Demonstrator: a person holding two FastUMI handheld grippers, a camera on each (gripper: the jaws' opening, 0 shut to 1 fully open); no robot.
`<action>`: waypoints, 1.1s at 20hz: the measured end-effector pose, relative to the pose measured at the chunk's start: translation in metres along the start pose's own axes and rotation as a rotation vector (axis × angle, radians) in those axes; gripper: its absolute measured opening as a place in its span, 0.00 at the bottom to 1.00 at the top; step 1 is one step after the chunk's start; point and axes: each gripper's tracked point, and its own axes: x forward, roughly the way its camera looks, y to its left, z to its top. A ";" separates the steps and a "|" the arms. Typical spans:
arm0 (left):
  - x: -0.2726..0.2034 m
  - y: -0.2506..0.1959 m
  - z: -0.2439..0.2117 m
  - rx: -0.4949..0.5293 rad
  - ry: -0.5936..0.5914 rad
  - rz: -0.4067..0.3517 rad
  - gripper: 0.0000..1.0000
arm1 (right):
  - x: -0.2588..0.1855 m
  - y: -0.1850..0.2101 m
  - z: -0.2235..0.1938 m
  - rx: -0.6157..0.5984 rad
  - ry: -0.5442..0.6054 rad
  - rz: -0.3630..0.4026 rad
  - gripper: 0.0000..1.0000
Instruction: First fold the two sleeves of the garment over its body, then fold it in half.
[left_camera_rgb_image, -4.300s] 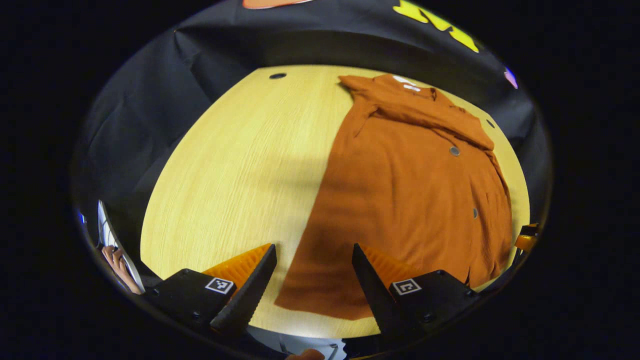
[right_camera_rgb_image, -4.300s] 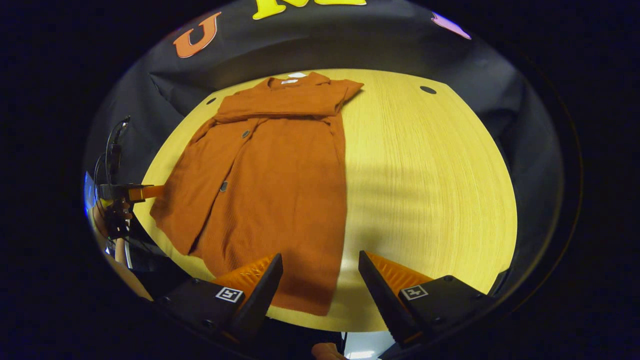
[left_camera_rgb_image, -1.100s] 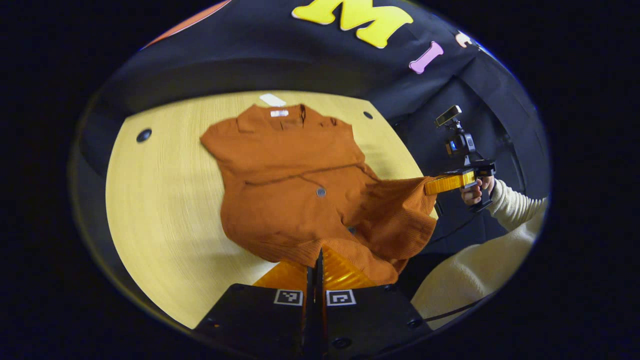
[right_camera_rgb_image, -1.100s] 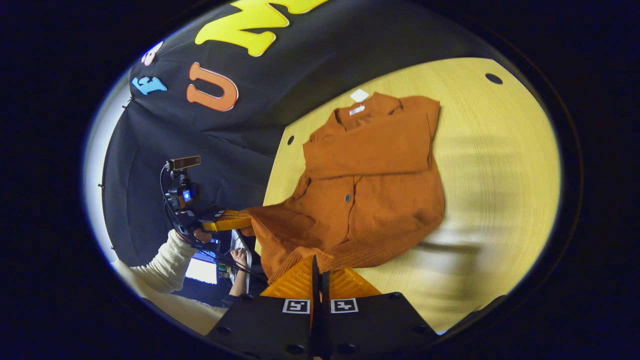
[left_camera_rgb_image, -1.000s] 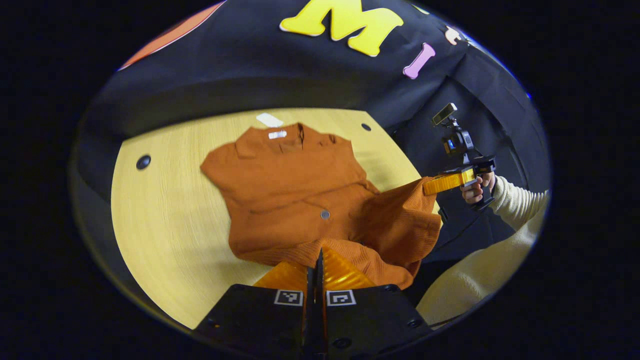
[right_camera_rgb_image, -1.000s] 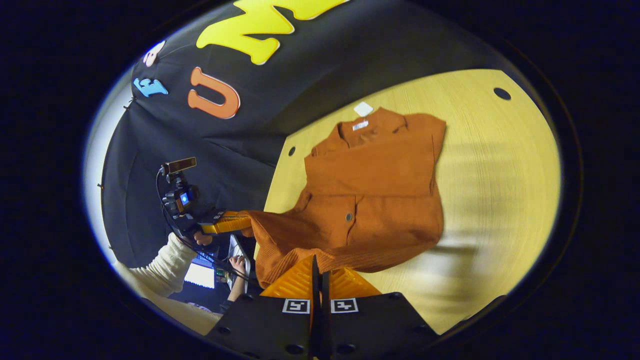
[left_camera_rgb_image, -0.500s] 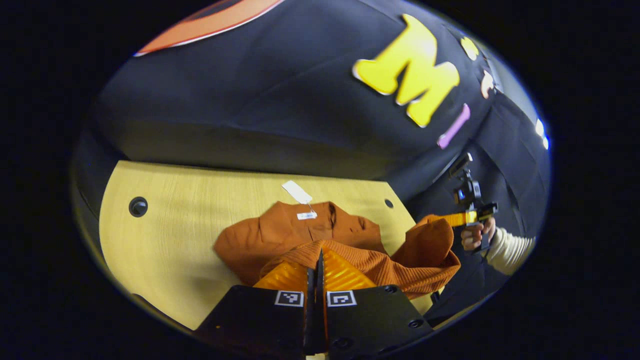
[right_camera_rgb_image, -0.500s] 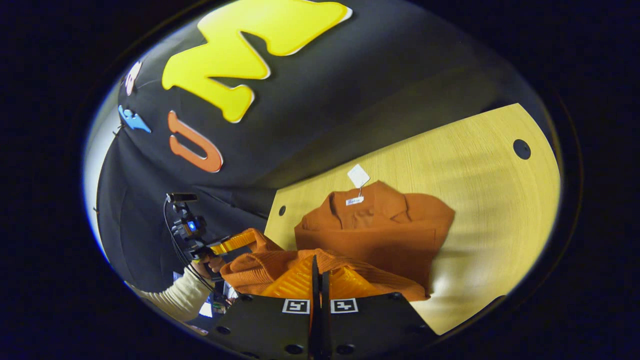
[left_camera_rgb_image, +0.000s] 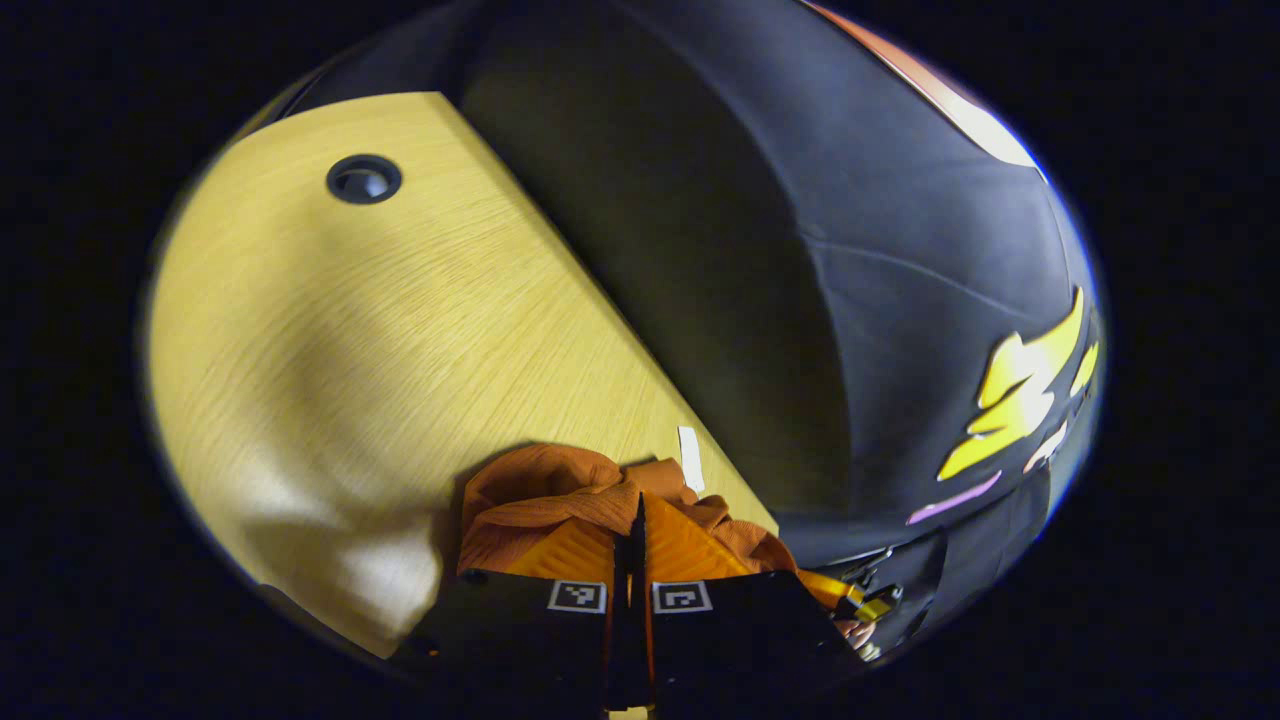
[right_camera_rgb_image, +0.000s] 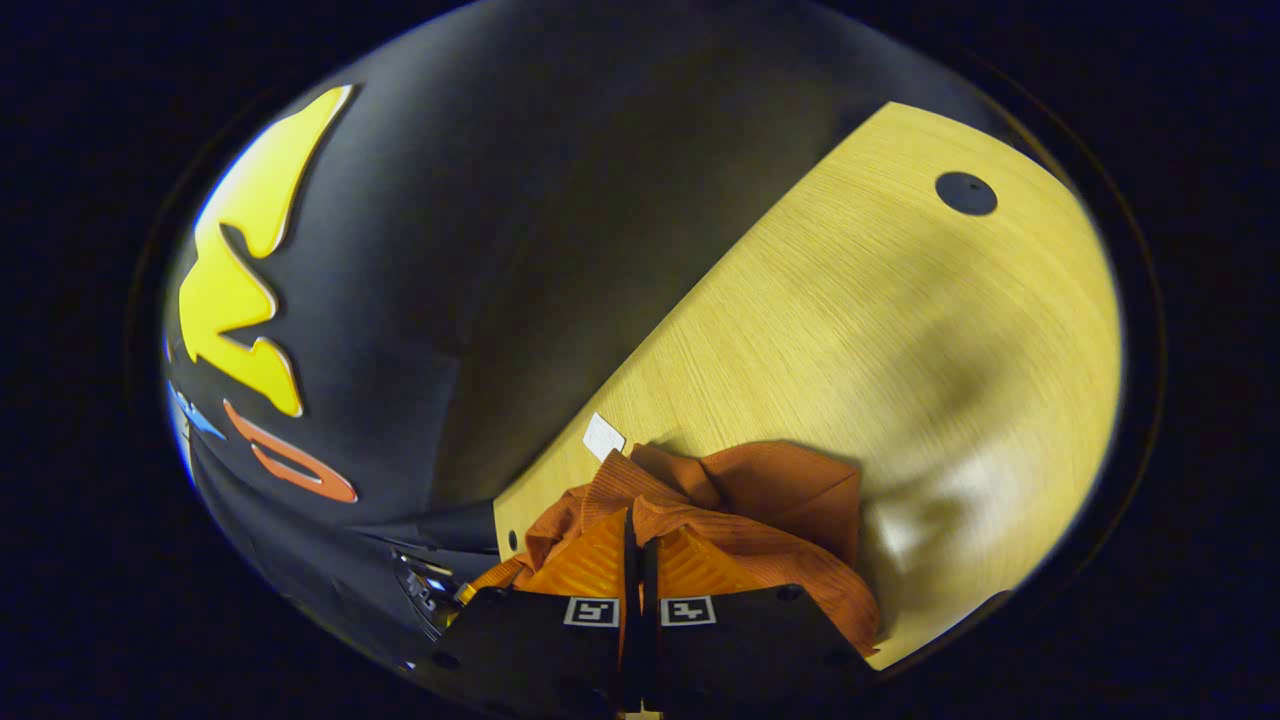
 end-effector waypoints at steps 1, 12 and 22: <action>-0.010 0.008 0.001 -0.031 -0.025 -0.008 0.03 | 0.003 -0.002 0.004 0.045 -0.029 0.012 0.00; -0.051 0.056 -0.044 -0.495 -0.364 -0.006 0.03 | -0.002 -0.015 0.023 0.495 -0.282 0.030 0.05; -0.143 0.051 -0.119 -0.463 -0.397 -0.097 0.14 | -0.005 0.006 0.037 0.492 -0.306 0.056 0.11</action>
